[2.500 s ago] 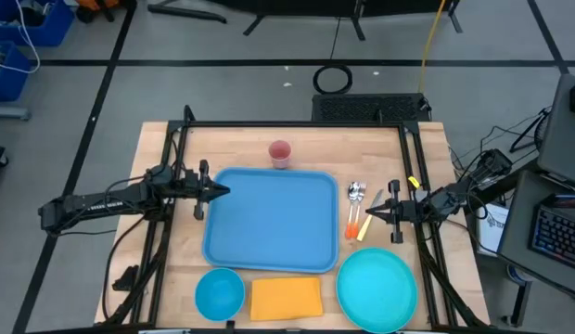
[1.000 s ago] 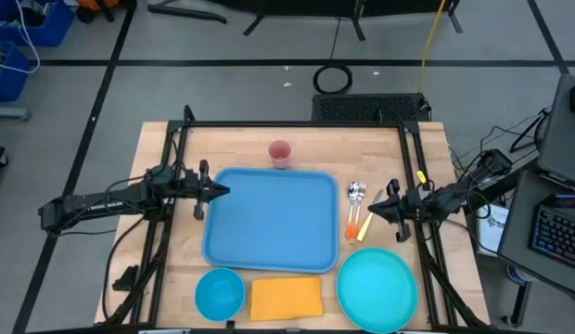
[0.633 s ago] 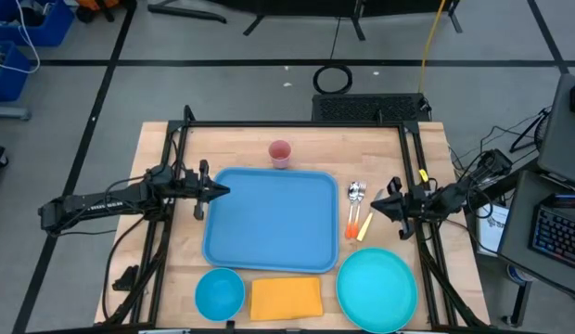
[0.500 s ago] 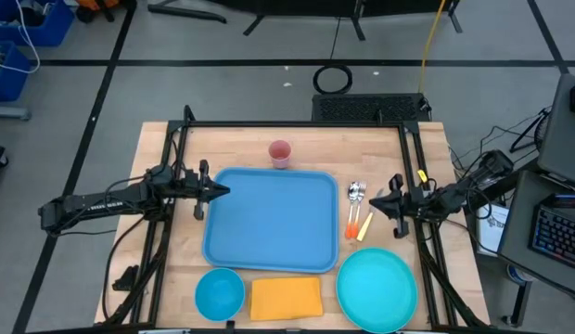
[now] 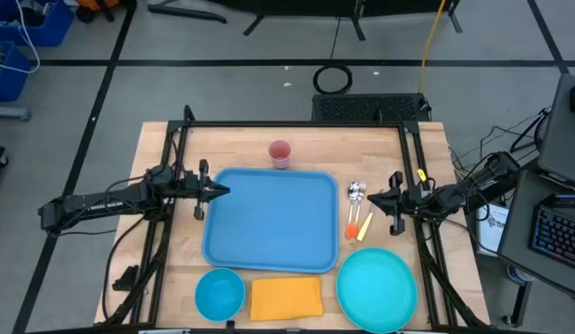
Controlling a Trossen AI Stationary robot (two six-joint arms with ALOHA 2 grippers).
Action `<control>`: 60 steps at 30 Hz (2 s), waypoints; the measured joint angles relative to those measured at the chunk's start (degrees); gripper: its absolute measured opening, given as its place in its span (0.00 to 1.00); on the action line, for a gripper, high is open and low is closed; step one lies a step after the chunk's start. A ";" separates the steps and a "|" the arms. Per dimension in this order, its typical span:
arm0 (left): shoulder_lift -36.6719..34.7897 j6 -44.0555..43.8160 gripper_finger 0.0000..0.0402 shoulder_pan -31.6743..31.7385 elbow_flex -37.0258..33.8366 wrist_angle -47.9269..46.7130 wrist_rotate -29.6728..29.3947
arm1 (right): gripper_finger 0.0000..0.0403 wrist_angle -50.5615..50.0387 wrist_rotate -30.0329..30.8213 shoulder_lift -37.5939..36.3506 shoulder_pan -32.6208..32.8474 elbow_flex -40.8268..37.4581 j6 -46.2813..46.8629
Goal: Set up tray
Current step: Put the green plate on the blue serving tray
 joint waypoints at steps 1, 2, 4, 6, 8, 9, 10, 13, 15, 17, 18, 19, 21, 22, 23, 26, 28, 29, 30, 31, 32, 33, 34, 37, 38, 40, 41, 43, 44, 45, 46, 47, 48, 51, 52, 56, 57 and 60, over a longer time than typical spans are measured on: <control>0.00 -0.29 0.08 0.01 0.00 0.01 0.00 | 0.00 0.47 0.00 0.59 0.00 0.00 -1.47; 0.02 -0.77 0.08 0.00 0.02 -0.01 0.00 | 0.00 1.45 0.00 1.22 -0.01 0.00 -3.31; 0.02 -0.94 0.08 0.00 0.00 0.02 0.00 | 0.00 5.02 -0.02 2.60 -0.27 0.00 -6.82; 0.02 -0.28 0.08 0.02 0.00 0.55 0.02 | 0.00 9.26 0.02 4.14 -1.10 0.00 -8.51; 0.02 -1.25 0.08 0.00 0.00 1.24 0.07 | 0.00 12.41 0.19 5.65 -2.46 0.01 -8.29; 0.02 -2.39 0.08 0.00 0.01 1.64 0.07 | 0.00 12.82 0.84 6.28 -3.34 0.02 -7.33; 0.02 -3.64 0.08 0.00 0.00 2.08 0.08 | 0.00 12.53 2.19 7.01 -4.31 0.02 -5.96; 0.02 -7.49 0.08 0.00 0.02 3.32 0.08 | 0.00 8.90 5.21 9.62 -7.75 0.02 0.12; 0.02 -7.67 0.08 0.00 0.01 4.75 -0.15 | 0.00 7.33 2.93 11.69 -10.04 0.02 3.81; 0.00 -5.42 0.08 0.00 0.02 7.22 -2.03 | 0.00 6.15 -0.77 14.17 -11.91 0.02 8.83; 0.00 -4.67 0.08 0.00 0.01 8.15 -3.10 | 0.00 6.02 -2.53 15.46 -12.59 0.02 11.22; 0.00 -4.51 0.08 0.00 0.02 8.70 -3.49 | 0.00 6.06 -4.31 16.80 -13.03 0.02 13.04; 0.00 -5.16 0.08 0.00 0.02 9.81 -3.93 | 0.00 6.65 -7.57 19.40 -13.38 0.02 14.67; 0.00 -5.76 0.08 0.00 0.02 10.11 -3.97 | 0.00 7.34 -8.49 20.66 -13.40 0.11 14.92; 0.01 -6.41 0.08 0.00 0.01 10.14 -4.00 | 0.00 7.48 -9.81 21.80 -13.40 0.47 15.38; 0.02 -7.00 0.08 0.00 0.02 10.87 -4.00 | 0.00 7.36 -12.25 25.40 -13.38 2.57 15.86; 0.02 -6.54 0.08 0.00 0.02 10.89 -4.00 | 0.00 5.68 -13.68 27.61 -13.40 3.93 14.92; 0.02 -6.31 0.08 0.00 0.02 10.96 -4.00 | 0.00 4.85 -14.14 28.75 -13.40 5.08 14.22; 0.02 -6.03 0.08 0.00 0.02 11.24 -4.02 | 0.00 4.60 -15.11 29.70 -13.41 6.25 13.76; 0.01 -5.57 0.08 0.00 0.02 11.78 -4.02 | 0.00 4.11 -15.55 30.47 -13.41 7.38 13.29; 0.00 -5.09 0.08 0.00 0.02 12.22 -4.01 | 0.00 2.76 -16.82 31.26 -13.40 8.44 13.02; 0.00 -4.92 0.08 0.00 0.02 12.42 -4.01 | 0.00 0.96 -18.29 32.16 -13.40 9.52 12.94; 0.02 -4.92 0.08 0.00 0.02 12.62 -4.02 | 0.00 -0.94 -19.58 33.03 -13.40 10.71 12.96; 0.02 -5.51 0.08 0.00 0.02 12.76 -4.29 | 0.02 -4.65 -21.12 35.41 -12.51 14.65 13.03; 0.02 -5.53 0.08 0.00 0.02 12.64 -4.35 | 0.04 -4.65 -21.18 36.32 -11.99 15.86 12.99; 0.00 -5.61 0.08 0.00 0.02 12.48 -4.33 | 0.07 -5.33 -21.28 38.19 -10.92 17.75 12.67; 0.02 -5.90 0.08 0.00 0.02 12.29 -4.33 | 0.09 -6.21 -21.79 39.25 -10.26 18.85 12.32; 0.01 -7.06 0.08 0.00 0.02 12.24 -4.34 | 0.15 -9.23 -23.37 40.91 -9.14 21.64 11.89; 0.00 -7.44 0.08 0.00 0.02 12.28 -4.39 | 0.18 -11.39 -24.30 41.71 -8.63 23.40 11.84; 0.02 -8.02 0.08 0.00 0.02 12.29 -4.37 | 0.21 -14.36 -24.52 42.46 -8.11 25.13 12.22; 0.02 -8.59 0.08 -0.02 0.02 12.29 -4.37 | 0.25 -18.06 -25.03 43.19 -7.70 26.82 12.85; 0.00 -8.91 0.08 0.00 0.02 12.42 -4.37 | 0.29 -22.19 -25.56 43.88 -7.42 28.44 13.68; 0.02 -9.37 0.08 0.00 0.02 12.45 -4.37 | 0.32 -26.36 -25.68 44.52 -7.10 29.99 15.07; 0.01 -11.26 0.08 0.00 0.02 12.42 -4.35 | 0.40 -38.32 -27.52 45.56 -6.60 33.93 22.25; 0.02 -12.00 0.08 0.00 0.02 12.42 -4.36 | 0.42 -42.25 -28.59 45.77 -6.60 34.79 25.03; 0.02 -14.64 0.08 0.00 0.02 12.40 -4.35 | 0.47 -52.75 -33.63 45.90 -6.29 35.45 33.60; 0.02 -14.86 0.08 0.00 0.02 12.40 -4.35 | 0.47 -54.40 -35.13 45.91 -5.99 35.53 34.64; 0.02 -16.60 0.08 0.00 0.02 12.40 -4.33 | 0.46 -58.05 -36.28 45.91 -4.98 35.54 36.86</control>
